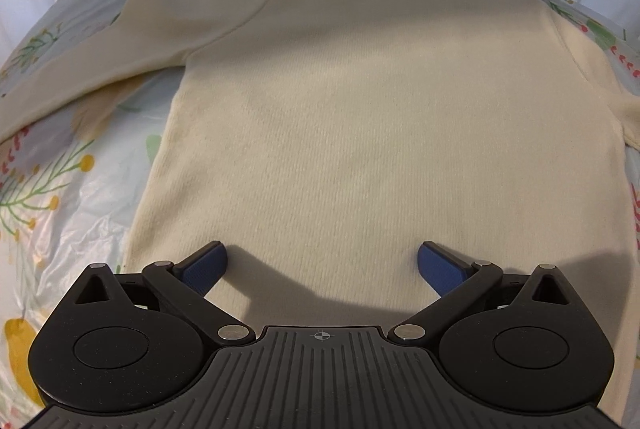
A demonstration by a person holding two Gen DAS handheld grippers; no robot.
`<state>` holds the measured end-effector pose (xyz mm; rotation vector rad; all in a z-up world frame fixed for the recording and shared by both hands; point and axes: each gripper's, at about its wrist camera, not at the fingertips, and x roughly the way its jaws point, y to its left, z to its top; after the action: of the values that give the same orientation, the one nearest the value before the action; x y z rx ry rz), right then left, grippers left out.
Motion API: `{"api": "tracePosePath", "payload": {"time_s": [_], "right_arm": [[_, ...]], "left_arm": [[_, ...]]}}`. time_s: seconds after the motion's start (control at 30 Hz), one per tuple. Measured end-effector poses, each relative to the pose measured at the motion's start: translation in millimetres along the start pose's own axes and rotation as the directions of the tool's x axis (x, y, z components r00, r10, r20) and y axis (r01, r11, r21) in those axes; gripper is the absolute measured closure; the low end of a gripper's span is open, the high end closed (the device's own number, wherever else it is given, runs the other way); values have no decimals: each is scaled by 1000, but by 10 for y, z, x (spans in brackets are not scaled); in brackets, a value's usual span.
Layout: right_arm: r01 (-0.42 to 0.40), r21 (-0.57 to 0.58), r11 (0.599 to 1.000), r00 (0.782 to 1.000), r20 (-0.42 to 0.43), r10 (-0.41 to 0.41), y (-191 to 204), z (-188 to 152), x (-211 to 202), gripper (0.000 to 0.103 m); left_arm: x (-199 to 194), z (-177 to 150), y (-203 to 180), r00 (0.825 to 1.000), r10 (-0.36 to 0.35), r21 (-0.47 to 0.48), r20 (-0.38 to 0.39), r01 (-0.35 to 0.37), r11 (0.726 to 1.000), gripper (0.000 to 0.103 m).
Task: Fold small clothes
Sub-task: 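Grasp the sleeve cuff near the teddy bear with the right gripper, then lay the held sleeve across the sweater body toward the left gripper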
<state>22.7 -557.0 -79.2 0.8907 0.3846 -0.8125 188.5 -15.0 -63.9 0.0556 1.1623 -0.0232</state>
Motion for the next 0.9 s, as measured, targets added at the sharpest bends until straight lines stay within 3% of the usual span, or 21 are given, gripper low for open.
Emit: {"api": "tracePosePath", "payload": {"time_s": [0.07, 0.13, 0.23, 0.3, 0.4, 0.5, 0.57, 0.6, 0.63, 0.73, 0.8, 0.9], "right_arm": [[-30, -103, 994, 999, 38, 34, 276, -31, -130, 97], [-103, -221, 970, 991, 57, 118, 677, -115, -295, 97], [-254, -377, 890, 960, 16, 281, 1309, -355, -517, 97], [-368, -477, 798, 918, -51, 393, 1745, -629, -666, 97], [-530, -578, 620, 828, -198, 524, 2296, -1187, -853, 97], [-628, -620, 470, 760, -361, 541, 2618, -1829, -892, 95], [-692, -617, 375, 716, -522, 462, 2729, -2221, -818, 92], [-705, -609, 364, 708, -569, 419, 2735, -2359, -783, 86], [-707, -595, 381, 707, -589, 392, 2708, -2436, -754, 83], [-705, -516, 487, 698, -627, 346, 2540, -2418, -633, 80], [-668, -488, 562, 717, -625, 310, 2396, -2329, -588, 80], [-604, -505, 616, 768, -575, 282, 2226, -2194, -589, 80]], "left_arm": [[4, -2, 11, 1000, -11, 15, 6, 11, 1000, 0], [2, -14, 13, 1000, -18, 26, 14, 18, 1000, 0], [1, -31, 21, 999, -27, 33, 28, 26, 999, 0], [4, -41, 31, 998, -39, 50, 42, 36, 998, 0], [-6, -55, 50, 997, -57, 63, 60, 53, 997, 0], [-33, -20, 123, 993, -95, 53, 64, 92, 994, 0], [-51, 69, 212, 986, -149, 37, 75, 147, 989, 0], [-61, 120, 263, 980, -180, 24, 83, 178, 984, 1], [-62, 195, 332, 972, -214, 4, 97, 215, 977, 3], [31, 441, 490, 952, -284, -47, 117, 291, 956, 13], [161, 628, 535, 937, -332, -85, 106, 341, 936, 16], [353, 881, 471, 899, -428, -104, 96, 437, 893, 19]]}}
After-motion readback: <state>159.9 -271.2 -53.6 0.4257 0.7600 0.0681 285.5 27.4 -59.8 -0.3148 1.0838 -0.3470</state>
